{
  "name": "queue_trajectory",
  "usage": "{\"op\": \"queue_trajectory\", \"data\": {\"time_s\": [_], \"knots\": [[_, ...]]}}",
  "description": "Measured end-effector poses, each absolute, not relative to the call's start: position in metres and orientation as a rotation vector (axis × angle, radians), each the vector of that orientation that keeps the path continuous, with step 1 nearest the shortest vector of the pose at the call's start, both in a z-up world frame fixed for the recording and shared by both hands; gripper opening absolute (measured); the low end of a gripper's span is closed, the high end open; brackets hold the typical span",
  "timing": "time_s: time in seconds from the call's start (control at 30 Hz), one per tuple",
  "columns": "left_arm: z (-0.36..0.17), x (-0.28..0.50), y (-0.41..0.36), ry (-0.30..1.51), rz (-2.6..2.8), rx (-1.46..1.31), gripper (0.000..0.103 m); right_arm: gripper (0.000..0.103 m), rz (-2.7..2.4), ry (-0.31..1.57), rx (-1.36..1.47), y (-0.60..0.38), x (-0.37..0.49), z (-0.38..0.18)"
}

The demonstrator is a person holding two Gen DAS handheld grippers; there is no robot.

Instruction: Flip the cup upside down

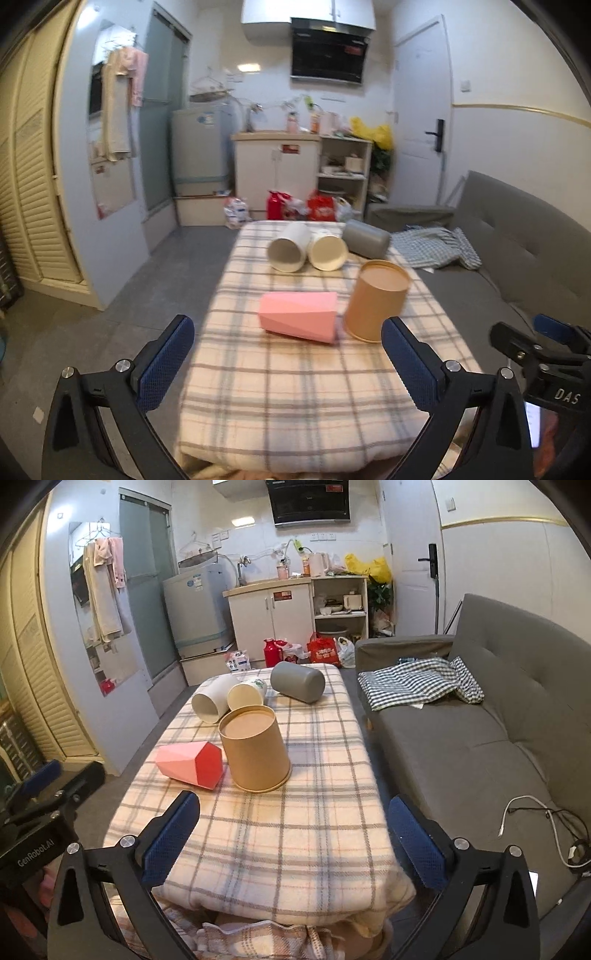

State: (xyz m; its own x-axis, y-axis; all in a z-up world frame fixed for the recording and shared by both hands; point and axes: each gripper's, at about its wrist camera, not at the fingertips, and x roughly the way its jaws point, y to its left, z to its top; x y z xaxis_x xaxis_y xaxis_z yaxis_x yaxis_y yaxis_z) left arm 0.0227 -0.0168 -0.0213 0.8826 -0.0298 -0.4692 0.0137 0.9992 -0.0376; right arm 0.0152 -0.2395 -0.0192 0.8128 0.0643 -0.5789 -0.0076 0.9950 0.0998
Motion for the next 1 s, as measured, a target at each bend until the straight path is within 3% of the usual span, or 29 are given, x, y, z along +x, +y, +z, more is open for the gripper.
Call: {"op": "queue_trajectory", "data": {"time_s": [1.0], "knots": [[-0.042, 0.018, -0.019, 0.562, -0.053, -0.031, 0.103, 0.103, 0.027, 0.634, 0.093, -0.240, 0.013, -0.037]]}}
